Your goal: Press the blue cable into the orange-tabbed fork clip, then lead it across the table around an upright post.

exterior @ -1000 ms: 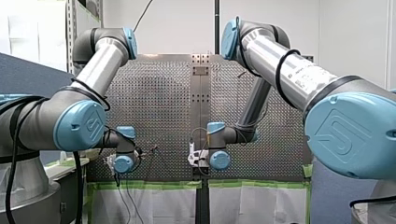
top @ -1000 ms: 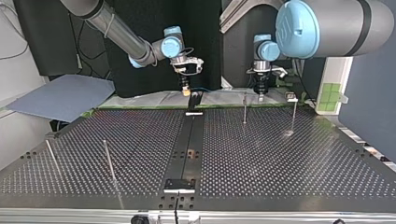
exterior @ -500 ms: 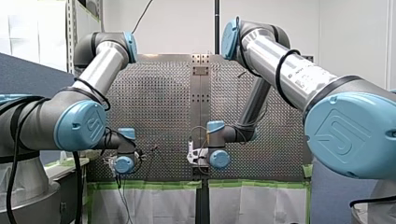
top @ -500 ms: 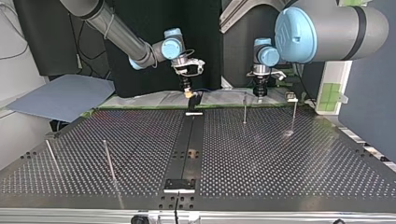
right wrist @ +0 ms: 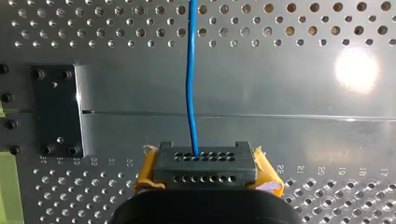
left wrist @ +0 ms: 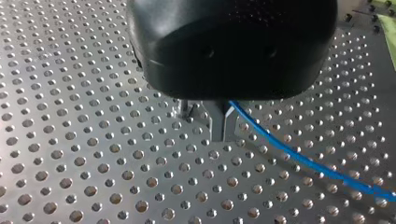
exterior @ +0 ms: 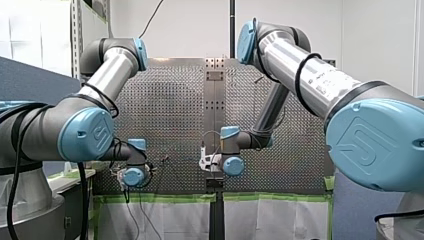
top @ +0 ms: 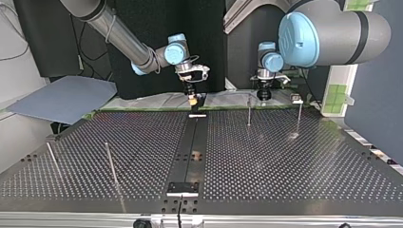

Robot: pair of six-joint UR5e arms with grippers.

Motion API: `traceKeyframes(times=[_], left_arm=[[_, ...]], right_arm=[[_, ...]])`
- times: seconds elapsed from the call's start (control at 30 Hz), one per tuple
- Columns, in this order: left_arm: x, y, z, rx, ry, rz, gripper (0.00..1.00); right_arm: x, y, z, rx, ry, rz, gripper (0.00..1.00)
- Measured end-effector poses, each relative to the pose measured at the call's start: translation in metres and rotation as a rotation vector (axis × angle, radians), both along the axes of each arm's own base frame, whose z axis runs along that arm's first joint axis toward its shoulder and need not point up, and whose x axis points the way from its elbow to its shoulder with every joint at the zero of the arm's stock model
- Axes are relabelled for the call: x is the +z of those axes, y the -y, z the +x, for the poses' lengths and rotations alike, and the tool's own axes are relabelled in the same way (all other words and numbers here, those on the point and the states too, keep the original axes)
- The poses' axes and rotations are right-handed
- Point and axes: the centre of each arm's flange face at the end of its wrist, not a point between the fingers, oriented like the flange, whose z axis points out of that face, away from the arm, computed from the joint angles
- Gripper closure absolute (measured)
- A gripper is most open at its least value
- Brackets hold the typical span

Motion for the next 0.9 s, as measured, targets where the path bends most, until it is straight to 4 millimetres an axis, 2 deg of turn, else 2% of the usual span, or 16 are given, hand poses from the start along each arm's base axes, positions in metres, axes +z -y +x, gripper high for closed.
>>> traceKeyframes(times=[0.4,0.9], left_arm=[[0.009,0.001,0.030,-0.004,-0.017,0.034,1.00],[0.007,0.001,0.035,-0.024,-0.110,-0.019,1.00]], right_arm=[[0.001,0.017,-0.013,-0.036,0.005,-0.003,1.00],[0.003,0.036,-0.026,-0.104,0.018,-0.014,1.00]])
